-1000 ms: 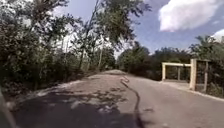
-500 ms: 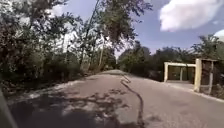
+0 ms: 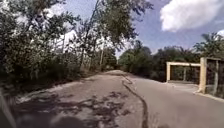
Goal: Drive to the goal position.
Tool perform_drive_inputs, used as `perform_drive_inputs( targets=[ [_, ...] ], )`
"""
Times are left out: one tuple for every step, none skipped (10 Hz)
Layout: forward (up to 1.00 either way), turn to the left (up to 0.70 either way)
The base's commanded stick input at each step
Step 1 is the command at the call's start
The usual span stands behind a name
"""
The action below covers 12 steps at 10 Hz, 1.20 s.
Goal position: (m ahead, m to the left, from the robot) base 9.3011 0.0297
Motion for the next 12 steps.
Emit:
perform_drive_inputs(
  targets=[
    [0.5,0.0],
    [0.5,0.0],
    [0.5,0.0],
    [0.5,0.0],
    [0.5,0.0],
    [0.5,0.0],
    [0.5,0.0],
    [0.5,0.0],
    [0.5,0.0],
    [0.5,0.0],
    [0.5,0.0],
    [0.5,0.0]
  ],
)
